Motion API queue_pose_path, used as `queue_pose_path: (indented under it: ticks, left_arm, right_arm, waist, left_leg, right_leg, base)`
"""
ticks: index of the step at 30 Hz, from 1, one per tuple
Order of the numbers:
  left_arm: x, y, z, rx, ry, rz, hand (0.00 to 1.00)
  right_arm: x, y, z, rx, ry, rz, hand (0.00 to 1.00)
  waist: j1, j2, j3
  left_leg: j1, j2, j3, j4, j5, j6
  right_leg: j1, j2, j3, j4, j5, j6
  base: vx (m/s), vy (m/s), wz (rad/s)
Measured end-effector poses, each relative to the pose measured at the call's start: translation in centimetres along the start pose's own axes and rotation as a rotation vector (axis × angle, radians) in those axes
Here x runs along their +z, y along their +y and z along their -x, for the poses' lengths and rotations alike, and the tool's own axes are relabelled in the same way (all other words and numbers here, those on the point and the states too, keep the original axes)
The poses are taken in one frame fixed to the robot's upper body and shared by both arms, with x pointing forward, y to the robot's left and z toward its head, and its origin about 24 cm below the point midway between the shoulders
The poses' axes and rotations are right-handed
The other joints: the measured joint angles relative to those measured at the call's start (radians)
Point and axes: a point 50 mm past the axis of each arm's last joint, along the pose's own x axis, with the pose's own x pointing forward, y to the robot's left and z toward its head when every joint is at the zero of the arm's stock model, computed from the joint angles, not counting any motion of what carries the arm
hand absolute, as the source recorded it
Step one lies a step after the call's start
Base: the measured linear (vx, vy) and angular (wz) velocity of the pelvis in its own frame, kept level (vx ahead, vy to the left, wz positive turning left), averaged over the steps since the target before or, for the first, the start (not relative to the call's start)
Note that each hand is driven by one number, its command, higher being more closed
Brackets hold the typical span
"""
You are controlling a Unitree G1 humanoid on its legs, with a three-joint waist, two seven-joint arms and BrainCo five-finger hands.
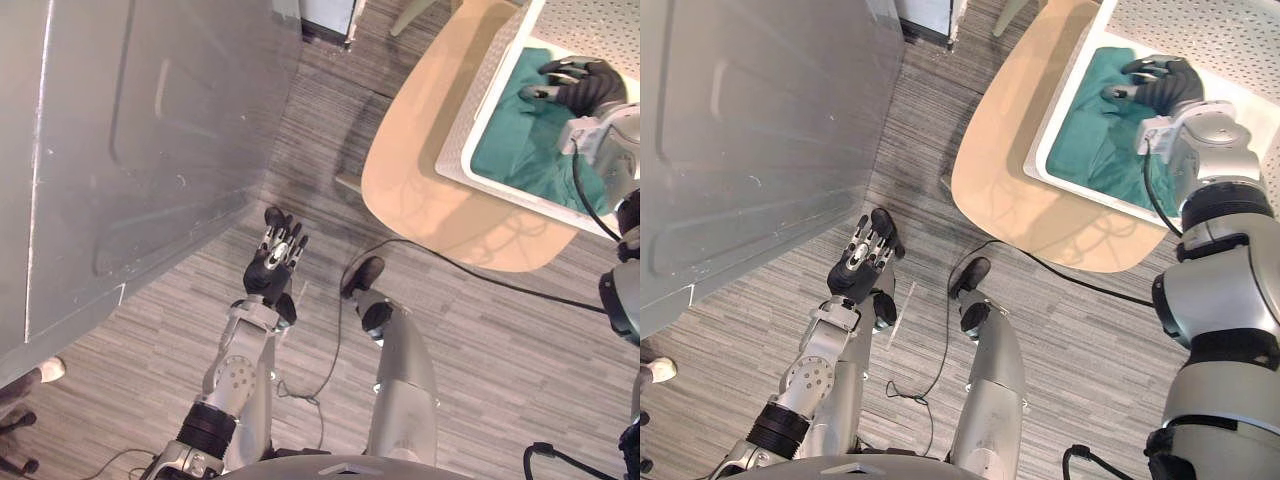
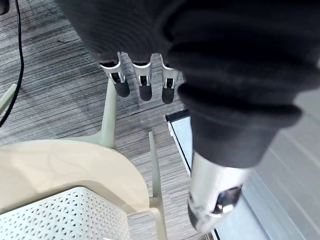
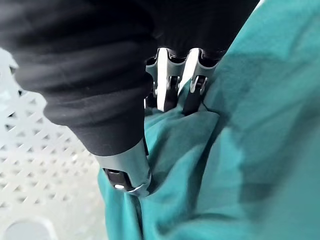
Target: Pick up the laundry basket with both hands and put the clothes into the washing machine.
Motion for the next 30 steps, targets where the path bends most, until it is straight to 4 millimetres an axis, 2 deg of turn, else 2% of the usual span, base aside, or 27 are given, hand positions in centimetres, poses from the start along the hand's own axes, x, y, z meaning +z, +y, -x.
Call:
queue_pose_path:
  ticks: [2,4,6,11,13,19,21,24,30]
  left_arm:
    - [-0.1,0.2,0.0,0.010,0.004,0.001,0.00]
    - [-0.1,0.3,0.0,0.012,0.002,0.002,0.00]
    - [0.0,0.2,-0.1,0.009,-0.008,0.003,0.00]
    - [0.3,0.3,-0.1,0.015,-0.020,0.000,0.00]
    - [0.6,0.5,-0.1,0.030,-0.033,-0.003,0.00]
    - [1.4,1.0,-0.1,0.065,-0.065,-0.009,0.00]
    - [1.5,1.0,-0.1,0.068,-0.068,-0.009,0.00]
    - [1.5,1.0,-0.1,0.067,-0.073,-0.010,0.00]
    - [1.8,0.6,-0.1,0.053,-0.087,-0.010,0.00]
  right_arm:
    - [-0.7,2.3,-0.6,0.061,-0.025,-0.147,1.00]
    - [-1.0,4.0,-0.9,0.106,-0.035,-0.224,1.00]
    - [-1.7,5.5,-1.0,0.141,-0.049,-0.347,1.00]
    - [-1.7,7.8,-1.3,0.164,-0.122,-0.606,1.00]
    - [-1.7,9.4,-1.2,0.187,-0.159,-0.749,1.00]
    - [0.8,12.9,-1.3,0.269,-0.265,-0.973,1.00]
    - [1.7,13.3,-1.1,0.284,-0.303,-1.010,1.00]
    - [2.3,12.7,-1.2,0.235,-0.345,-1.079,1.00]
    - [3.7,11.7,-0.8,0.196,-0.416,-1.136,1.00]
  waist:
    - [0.006,0.018,-0.012]
    - [0.002,0.020,-0.014]
    - [0.004,0.021,-0.015]
    - [0.002,0.022,-0.016]
    - [0.003,0.022,-0.016]
    - [0.023,0.022,-0.016]
    - [0.024,0.022,-0.016]
    - [0.026,0.022,-0.016]
    - [0.011,0.021,-0.014]
  left_leg:
    - [0.006,0.004,-0.019,-0.013,0.026,0.007]
    - [0.021,0.009,-0.029,-0.013,0.038,0.016]
    - [0.029,0.011,-0.062,-0.012,0.051,0.002]
    - [0.037,0.014,-0.082,-0.013,0.053,0.004]
    - [0.046,0.014,-0.095,-0.012,0.054,0.005]
    - [0.050,0.010,-0.099,-0.015,0.058,0.006]
    - [0.052,0.007,-0.099,-0.016,0.059,0.006]
    - [0.061,0.003,-0.099,-0.029,0.062,0.007]
    - [0.069,0.008,-0.098,-0.022,0.064,0.010]
  right_leg:
    - [0.012,0.007,-0.018,0.003,-0.007,-0.008]
    - [0.028,0.012,-0.025,0.009,-0.016,-0.015]
    - [0.041,0.016,-0.033,0.012,-0.024,-0.020]
    - [0.052,0.020,-0.039,0.017,-0.026,-0.024]
    - [0.070,0.020,-0.049,0.016,-0.030,-0.024]
    - [0.070,0.015,-0.051,0.029,-0.035,-0.026]
    - [0.070,0.012,-0.050,0.032,-0.035,-0.025]
    - [0.072,0.010,-0.049,0.036,-0.035,-0.025]
    - [0.080,0.011,-0.047,0.040,-0.034,-0.026]
  base:
    - [-0.01,-0.068,0.08]
    - [-0.01,-0.084,0.06]
    - [-0.02,-0.100,0.05]
    - [-0.01,-0.073,0.02]
    - [0.01,-0.040,0.11]
    - [0.00,-0.036,0.04]
    - [0.00,-0.011,0.02]
    - [0.00,0.000,0.00]
    - [-0.01,-0.018,-0.01]
